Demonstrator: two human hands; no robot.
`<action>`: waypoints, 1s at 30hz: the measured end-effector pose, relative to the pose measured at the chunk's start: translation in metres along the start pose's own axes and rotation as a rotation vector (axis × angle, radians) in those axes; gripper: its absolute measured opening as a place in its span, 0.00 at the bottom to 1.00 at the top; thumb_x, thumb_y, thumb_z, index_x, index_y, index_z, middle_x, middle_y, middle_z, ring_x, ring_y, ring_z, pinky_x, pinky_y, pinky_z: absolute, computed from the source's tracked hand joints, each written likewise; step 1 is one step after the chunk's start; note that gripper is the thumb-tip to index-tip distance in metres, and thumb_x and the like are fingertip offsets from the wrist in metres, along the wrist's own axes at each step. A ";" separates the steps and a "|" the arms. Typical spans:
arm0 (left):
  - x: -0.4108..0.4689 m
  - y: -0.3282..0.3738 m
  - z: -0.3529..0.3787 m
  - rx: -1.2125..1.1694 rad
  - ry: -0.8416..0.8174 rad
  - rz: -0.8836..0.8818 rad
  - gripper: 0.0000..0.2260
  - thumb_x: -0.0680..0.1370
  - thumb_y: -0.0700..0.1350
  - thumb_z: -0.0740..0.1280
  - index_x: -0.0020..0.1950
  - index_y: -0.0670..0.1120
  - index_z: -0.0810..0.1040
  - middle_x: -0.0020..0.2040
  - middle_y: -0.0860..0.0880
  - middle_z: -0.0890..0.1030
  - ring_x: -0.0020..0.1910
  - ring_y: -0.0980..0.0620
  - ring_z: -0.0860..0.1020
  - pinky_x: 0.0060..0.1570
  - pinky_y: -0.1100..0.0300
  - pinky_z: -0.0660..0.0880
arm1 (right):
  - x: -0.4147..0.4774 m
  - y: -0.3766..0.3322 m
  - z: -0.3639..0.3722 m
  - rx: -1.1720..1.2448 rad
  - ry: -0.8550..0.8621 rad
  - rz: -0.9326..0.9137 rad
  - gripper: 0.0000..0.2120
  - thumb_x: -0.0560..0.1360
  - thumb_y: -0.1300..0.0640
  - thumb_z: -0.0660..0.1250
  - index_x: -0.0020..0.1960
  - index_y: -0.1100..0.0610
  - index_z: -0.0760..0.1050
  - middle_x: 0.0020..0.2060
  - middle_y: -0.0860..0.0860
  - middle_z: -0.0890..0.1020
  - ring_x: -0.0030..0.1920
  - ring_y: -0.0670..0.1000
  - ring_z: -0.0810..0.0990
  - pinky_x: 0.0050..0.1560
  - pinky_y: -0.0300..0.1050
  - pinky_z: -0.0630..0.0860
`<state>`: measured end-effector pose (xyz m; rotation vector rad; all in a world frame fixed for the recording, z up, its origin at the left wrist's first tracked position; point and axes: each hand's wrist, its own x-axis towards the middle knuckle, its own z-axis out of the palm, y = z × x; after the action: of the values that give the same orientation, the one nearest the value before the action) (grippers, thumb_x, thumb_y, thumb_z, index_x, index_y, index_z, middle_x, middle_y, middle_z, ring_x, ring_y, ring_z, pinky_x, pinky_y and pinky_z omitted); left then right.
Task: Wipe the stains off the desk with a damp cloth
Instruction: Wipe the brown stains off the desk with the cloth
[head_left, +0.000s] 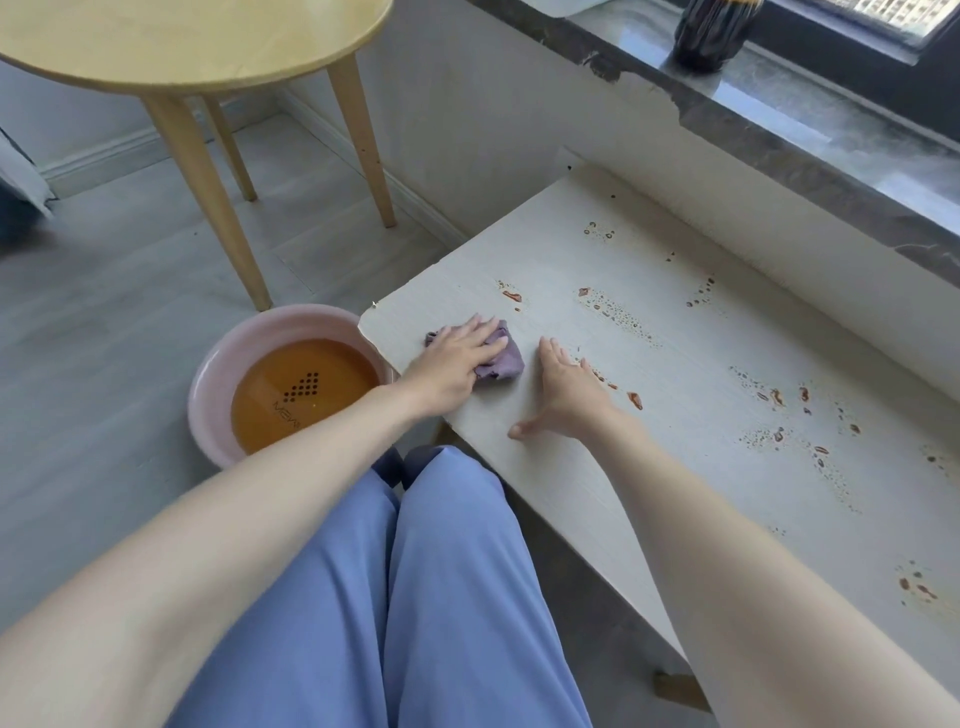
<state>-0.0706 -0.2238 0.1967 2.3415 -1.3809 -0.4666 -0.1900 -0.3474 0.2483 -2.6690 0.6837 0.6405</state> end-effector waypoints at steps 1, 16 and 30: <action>-0.007 0.000 0.004 -0.007 -0.032 0.069 0.25 0.80 0.34 0.53 0.76 0.50 0.58 0.78 0.53 0.50 0.77 0.53 0.45 0.73 0.54 0.42 | 0.000 -0.001 0.000 -0.008 -0.006 0.008 0.62 0.64 0.44 0.76 0.76 0.61 0.34 0.77 0.55 0.42 0.77 0.49 0.44 0.76 0.49 0.41; 0.012 -0.007 -0.005 -0.018 -0.010 0.052 0.24 0.81 0.36 0.54 0.75 0.51 0.60 0.78 0.53 0.52 0.77 0.53 0.48 0.73 0.56 0.44 | 0.002 -0.002 -0.005 -0.096 0.055 -0.003 0.46 0.64 0.41 0.75 0.71 0.62 0.59 0.71 0.57 0.64 0.73 0.53 0.62 0.75 0.54 0.41; 0.056 -0.041 -0.029 -0.090 0.093 -0.118 0.23 0.80 0.33 0.54 0.74 0.48 0.64 0.77 0.50 0.54 0.77 0.51 0.49 0.72 0.57 0.45 | 0.038 0.002 -0.023 -0.081 0.047 0.173 0.55 0.66 0.37 0.71 0.76 0.64 0.45 0.76 0.60 0.47 0.77 0.54 0.46 0.74 0.56 0.37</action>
<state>-0.0009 -0.2506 0.1972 2.3489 -1.1610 -0.4371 -0.1531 -0.3725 0.2484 -2.7273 0.9282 0.6644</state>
